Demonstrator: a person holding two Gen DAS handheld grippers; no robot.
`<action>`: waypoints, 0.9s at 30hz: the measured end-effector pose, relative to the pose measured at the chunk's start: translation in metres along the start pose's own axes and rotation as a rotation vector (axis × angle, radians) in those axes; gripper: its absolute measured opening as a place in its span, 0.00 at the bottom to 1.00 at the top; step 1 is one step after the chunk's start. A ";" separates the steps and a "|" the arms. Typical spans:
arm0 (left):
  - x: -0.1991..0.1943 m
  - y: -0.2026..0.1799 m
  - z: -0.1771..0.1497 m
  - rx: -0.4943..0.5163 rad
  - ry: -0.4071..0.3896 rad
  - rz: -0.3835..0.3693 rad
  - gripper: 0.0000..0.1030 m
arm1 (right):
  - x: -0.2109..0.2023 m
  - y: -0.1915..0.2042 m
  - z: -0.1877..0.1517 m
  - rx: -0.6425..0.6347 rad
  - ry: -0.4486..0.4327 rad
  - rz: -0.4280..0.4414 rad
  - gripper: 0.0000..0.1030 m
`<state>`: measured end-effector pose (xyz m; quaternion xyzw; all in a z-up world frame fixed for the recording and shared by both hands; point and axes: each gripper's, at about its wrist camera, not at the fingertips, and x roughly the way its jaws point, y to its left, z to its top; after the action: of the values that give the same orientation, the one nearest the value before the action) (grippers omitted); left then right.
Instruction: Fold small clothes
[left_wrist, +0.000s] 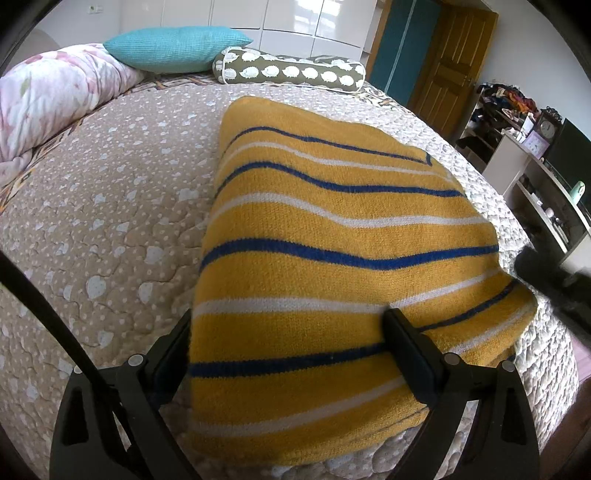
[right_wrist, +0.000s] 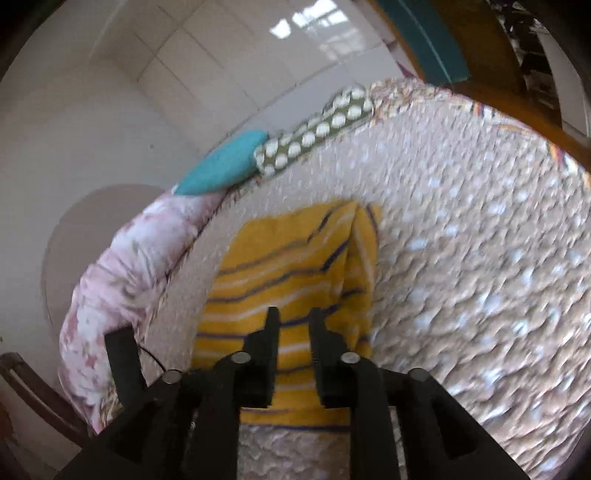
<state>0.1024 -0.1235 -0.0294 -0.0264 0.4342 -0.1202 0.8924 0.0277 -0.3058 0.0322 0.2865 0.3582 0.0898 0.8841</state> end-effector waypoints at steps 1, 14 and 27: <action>0.000 0.000 0.000 0.000 0.000 0.001 0.94 | 0.005 -0.005 -0.007 0.017 0.012 -0.021 0.19; -0.005 -0.007 0.000 0.020 -0.015 0.053 0.94 | 0.012 -0.053 -0.016 0.186 0.015 0.077 0.10; -0.050 -0.041 -0.003 0.299 -0.096 0.304 0.93 | 0.011 -0.057 -0.020 0.203 0.012 0.094 0.10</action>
<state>0.0625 -0.1509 0.0138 0.1661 0.3674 -0.0458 0.9140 0.0198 -0.3400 -0.0185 0.3904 0.3571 0.0963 0.8431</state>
